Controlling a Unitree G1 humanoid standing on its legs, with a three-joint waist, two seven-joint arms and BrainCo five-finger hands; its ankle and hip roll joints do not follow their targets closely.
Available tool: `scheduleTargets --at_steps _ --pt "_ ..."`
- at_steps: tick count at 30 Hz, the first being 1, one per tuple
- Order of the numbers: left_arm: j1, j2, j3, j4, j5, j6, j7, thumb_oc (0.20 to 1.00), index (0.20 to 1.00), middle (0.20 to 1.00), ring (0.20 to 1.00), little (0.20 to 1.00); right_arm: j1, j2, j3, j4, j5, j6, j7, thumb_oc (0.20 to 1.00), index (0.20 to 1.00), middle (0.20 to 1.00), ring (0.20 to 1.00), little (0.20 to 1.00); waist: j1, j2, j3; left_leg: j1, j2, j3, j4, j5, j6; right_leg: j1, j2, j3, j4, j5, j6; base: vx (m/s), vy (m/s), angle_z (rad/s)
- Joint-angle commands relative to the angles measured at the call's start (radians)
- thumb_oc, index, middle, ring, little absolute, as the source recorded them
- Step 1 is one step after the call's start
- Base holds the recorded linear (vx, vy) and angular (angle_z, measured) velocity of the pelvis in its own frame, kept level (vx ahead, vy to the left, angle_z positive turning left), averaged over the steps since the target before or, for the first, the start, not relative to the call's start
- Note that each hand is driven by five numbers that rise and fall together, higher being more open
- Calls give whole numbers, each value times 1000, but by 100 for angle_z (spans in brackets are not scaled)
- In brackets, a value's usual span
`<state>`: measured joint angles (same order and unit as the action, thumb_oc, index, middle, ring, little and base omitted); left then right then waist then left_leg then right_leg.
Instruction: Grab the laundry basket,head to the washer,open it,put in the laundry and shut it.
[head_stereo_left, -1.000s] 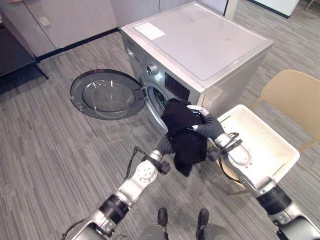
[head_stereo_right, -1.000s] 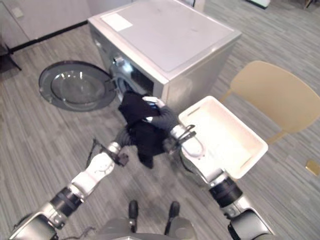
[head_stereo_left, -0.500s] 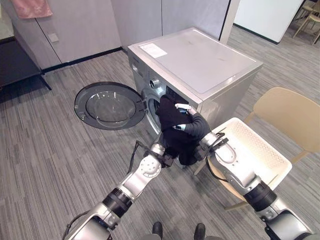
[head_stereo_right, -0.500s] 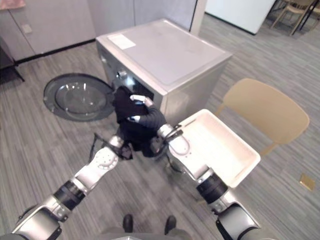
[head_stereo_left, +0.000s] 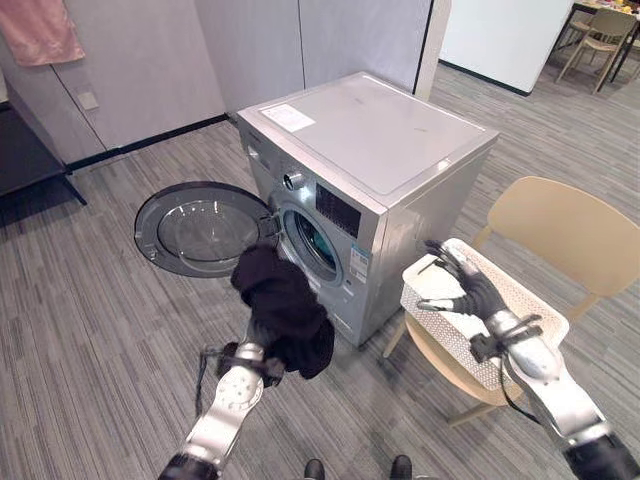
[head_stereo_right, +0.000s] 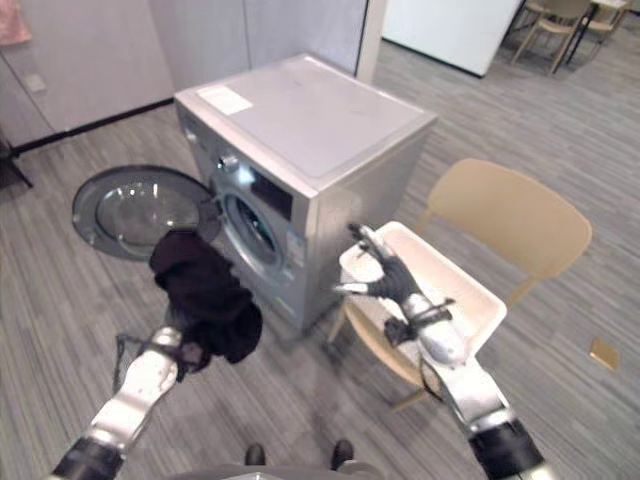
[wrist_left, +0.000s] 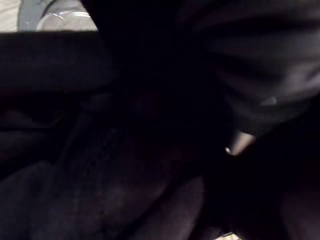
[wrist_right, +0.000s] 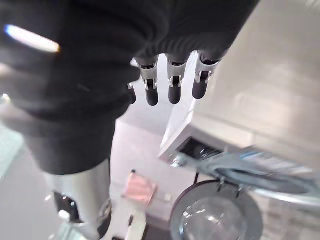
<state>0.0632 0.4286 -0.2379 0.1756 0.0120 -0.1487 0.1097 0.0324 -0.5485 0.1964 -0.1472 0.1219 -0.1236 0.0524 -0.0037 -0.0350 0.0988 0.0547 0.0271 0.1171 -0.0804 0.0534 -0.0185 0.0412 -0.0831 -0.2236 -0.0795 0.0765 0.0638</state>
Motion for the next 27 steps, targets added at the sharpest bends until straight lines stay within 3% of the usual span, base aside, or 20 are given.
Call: scheduleTargets --at_steps 1,6,10,17,19,22,23,27 --pt "-47 28 58 29 -8 -57 -29 200 200 200 200 200 4 -30 -38 -6 -109 -46 3 1000 1000 1000 1000 1000 -7 -4 -29 -23 -15 -9 -7 -45 -12 31 25 31 48 -127 34 -7 -24 -14" --pt "85 6 165 177 -25 -29 -60 200 200 200 200 200 130 -11 -91 229 -245 -24 -9 1000 1000 1000 1000 1000 -9 8 -7 -24 -10 -15 -7 -37 -13 27 34 34 51 -135 25 -17 -55 -9" --pt "118 -18 202 249 -41 -17 -61 200 200 200 200 200 143 29 -92 337 -238 -20 -17 1000 1000 1000 1000 1000 -5 11 8 -23 -8 -18 -5 -32 -11 26 38 38 53 -140 20 -17 -32 -3" --pt "121 -68 247 336 -117 -1 -44 200 200 200 200 200 105 74 -94 475 -216 -12 -66 1000 1000 1000 1000 1000 25 8 113 -187 -12 -37 192 -52 -23 -21 14 -1 73 -136 5 -127 -21 15" --pt "114 -68 236 322 -115 -4 -42 200 200 200 200 200 101 75 -89 506 -225 -8 -86 1000 1000 1000 1000 1000 27 8 125 -214 4 23 219 -63 -28 -24 -1 -39 66 -138 7 -102 32 47" --pt "98 -66 215 304 -112 -5 -40 200 200 200 200 200 95 76 -83 543 -236 7 -109 1000 1000 1000 1000 1000 8 7 120 -203 53 184 248 -111 -30 -20 -30 -99 55 -141 22 30 90 96" --pt "72 -64 199 290 -124 -7 -41 200 200 200 200 200 83 86 -80 556 -237 10 -122 1000 1000 1000 1000 1000 -13 9 111 -175 95 296 239 -127 -30 -29 -57 -166 67 -136 27 -1 142 112" --pt "60 -71 179 290 -127 -9 -40 200 200 200 200 200 68 91 -59 575 -253 24 -127 1000 1000 1000 1000 1000 -16 9 102 -175 83 286 232 -129 -21 -7 -75 -202 84 -142 36 123 161 98"
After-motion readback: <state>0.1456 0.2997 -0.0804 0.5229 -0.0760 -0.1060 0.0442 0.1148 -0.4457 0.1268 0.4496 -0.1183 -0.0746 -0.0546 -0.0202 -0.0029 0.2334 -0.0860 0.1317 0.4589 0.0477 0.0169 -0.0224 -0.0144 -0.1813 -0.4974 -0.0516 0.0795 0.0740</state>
